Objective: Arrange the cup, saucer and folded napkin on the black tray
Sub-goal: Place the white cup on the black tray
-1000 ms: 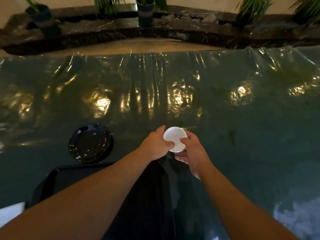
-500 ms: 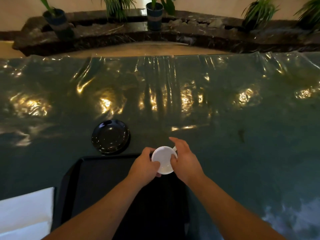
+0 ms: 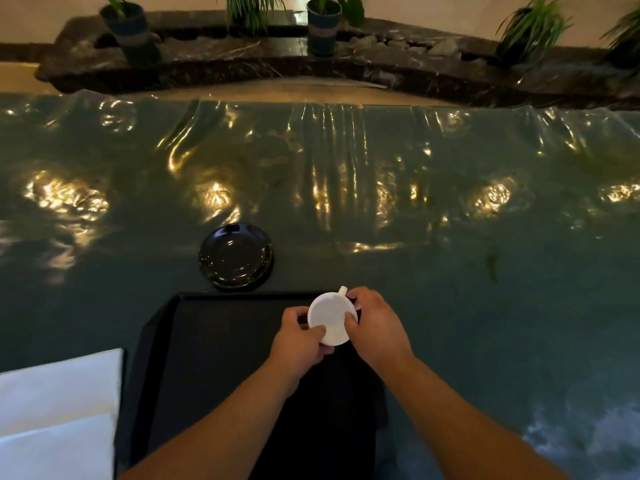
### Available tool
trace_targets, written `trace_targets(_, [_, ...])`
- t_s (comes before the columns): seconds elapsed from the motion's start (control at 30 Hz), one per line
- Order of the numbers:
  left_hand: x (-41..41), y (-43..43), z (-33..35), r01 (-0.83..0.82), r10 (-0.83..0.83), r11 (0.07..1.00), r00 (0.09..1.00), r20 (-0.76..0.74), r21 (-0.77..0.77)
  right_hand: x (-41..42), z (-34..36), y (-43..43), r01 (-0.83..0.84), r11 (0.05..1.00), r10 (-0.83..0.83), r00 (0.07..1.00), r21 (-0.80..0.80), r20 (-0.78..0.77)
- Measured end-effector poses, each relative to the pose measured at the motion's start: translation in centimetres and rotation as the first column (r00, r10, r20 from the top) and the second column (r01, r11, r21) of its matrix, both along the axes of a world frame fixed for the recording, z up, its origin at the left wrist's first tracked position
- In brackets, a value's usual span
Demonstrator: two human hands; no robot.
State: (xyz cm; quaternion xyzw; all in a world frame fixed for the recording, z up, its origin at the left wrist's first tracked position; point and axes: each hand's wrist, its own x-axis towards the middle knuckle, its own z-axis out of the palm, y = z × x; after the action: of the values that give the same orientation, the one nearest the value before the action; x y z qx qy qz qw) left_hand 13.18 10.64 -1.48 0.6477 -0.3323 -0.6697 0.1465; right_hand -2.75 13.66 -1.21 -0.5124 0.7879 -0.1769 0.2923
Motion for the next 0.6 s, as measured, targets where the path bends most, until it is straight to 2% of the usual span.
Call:
trace_targets(0.2, [0.8,-0.5,0.2,0.210,-0.208,0.978,0.974,0.086,-0.017,-0.3,0.1,0.2,0.029,0.998,-0.028,0.999,0.061,-0.025])
trace_targets(0.47, [0.3,-0.5,-0.2,0.267,-0.251,0.960,0.956,0.152,-0.090,-1.0,0.4,-0.8,0.015,0.997,-0.010,0.997,0.080,-0.071])
trace_targets(0.6, [1.6,-1.6,0.7,0.414,-0.345,0.898,0.874,0.341,-0.152,-0.7,1.3,-1.5,0.027,0.999,-0.025,0.993,0.017,-0.113])
